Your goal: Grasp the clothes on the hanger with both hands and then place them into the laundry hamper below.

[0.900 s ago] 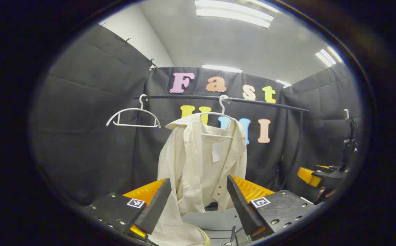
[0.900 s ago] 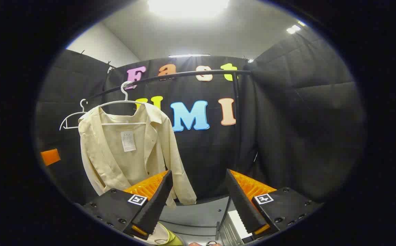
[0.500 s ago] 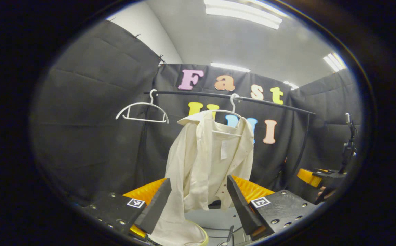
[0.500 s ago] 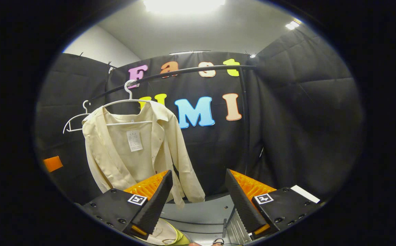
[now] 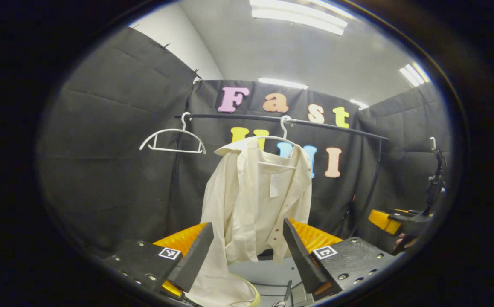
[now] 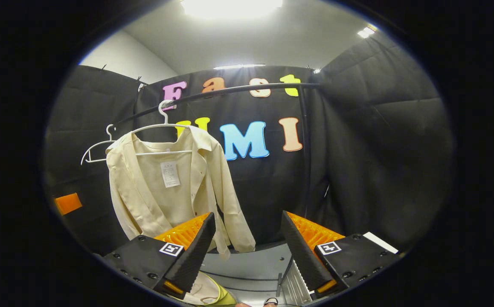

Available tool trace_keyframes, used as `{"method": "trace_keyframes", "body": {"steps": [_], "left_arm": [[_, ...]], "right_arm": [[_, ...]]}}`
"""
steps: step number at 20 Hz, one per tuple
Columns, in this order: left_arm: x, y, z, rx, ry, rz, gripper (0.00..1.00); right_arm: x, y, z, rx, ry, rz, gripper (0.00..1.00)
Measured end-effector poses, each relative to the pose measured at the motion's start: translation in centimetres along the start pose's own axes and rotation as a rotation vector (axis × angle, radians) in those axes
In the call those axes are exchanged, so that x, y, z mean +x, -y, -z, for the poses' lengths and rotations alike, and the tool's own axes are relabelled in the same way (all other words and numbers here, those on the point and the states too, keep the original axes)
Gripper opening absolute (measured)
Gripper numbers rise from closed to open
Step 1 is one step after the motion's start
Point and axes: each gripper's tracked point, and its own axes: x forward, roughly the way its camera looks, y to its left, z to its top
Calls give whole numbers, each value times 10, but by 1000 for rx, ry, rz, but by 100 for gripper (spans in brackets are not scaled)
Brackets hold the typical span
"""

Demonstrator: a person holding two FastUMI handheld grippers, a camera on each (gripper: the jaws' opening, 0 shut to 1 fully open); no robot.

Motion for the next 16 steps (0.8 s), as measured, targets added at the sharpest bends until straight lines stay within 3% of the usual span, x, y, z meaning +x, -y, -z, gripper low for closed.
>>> {"method": "trace_keyframes", "body": {"steps": [7,16], "left_arm": [[17,8,-16,12,27,5,95],[86,0,-49,-18,64,-53,95]], "right_arm": [[-5,4,-2,0,1,12,98],[15,13,-9,-3,-12,34,98]]}}
